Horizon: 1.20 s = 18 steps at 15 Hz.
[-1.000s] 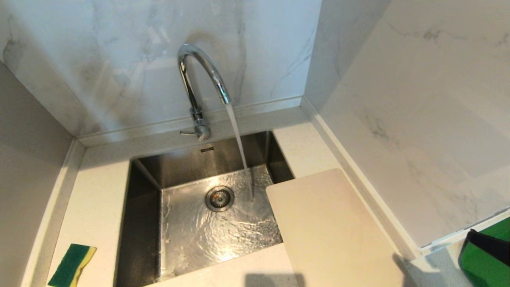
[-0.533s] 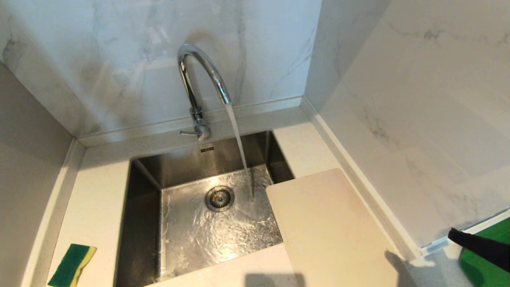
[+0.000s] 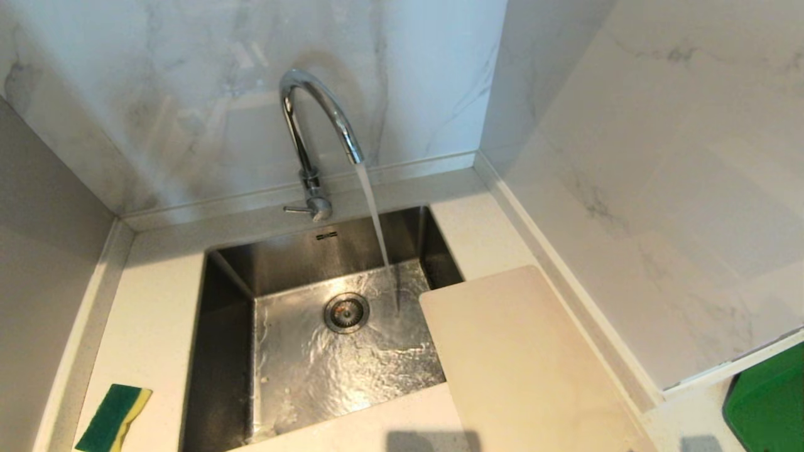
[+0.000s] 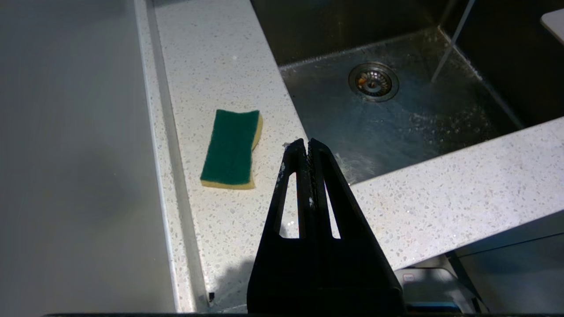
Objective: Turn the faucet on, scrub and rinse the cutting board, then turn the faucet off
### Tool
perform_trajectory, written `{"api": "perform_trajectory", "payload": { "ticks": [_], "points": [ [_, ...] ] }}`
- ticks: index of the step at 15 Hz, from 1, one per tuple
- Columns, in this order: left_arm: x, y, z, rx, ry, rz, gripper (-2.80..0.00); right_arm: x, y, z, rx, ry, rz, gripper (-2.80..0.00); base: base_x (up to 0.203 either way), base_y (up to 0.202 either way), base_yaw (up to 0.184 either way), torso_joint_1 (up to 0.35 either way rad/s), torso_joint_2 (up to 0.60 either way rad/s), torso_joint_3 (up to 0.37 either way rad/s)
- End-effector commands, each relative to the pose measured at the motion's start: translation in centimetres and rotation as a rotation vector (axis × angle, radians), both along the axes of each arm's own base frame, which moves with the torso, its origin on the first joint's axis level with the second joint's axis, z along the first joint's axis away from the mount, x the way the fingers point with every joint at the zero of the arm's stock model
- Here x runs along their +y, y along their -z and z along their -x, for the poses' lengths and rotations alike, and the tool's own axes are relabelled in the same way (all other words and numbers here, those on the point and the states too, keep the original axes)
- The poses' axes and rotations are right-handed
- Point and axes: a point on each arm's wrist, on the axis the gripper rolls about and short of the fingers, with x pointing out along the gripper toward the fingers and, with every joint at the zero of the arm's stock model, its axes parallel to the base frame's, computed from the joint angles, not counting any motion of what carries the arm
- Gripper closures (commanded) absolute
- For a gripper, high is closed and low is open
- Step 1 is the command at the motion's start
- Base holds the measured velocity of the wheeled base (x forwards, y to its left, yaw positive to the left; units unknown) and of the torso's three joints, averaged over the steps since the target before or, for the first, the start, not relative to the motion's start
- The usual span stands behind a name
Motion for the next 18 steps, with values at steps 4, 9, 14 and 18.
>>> {"api": "perform_trajectory", "payload": {
  "ticks": [4, 9, 14, 18],
  "points": [
    [0.0, 0.0, 0.0, 0.001, -0.001, 0.0, 0.0, 0.1, 6.9, 2.2, -0.02, 0.029, 0.087, 0.0, 0.0, 0.0, 0.0, 0.0, 0.0, 0.0],
    [0.0, 0.0, 0.0, 0.001, -0.001, 0.0, 0.0, -0.4, 11.2, 0.3, -0.11, 0.131, 0.285, 0.0, 0.0, 0.0, 0.0, 0.0, 0.0, 0.0],
    [0.0, 0.0, 0.0, 0.003, 0.0, 0.0, 0.0, -0.5, 11.4, 0.0, -0.185, 0.145, 0.296, 0.0, 0.0, 0.0, 0.0, 0.0, 0.0, 0.0],
    [0.0, 0.0, 0.0, 0.003, 0.001, -0.002, 0.0, -0.5, 11.4, 0.0, -0.187, 0.105, 0.294, 0.0, 0.0, 0.0, 0.0, 0.0, 0.0, 0.0]
  ]
}}
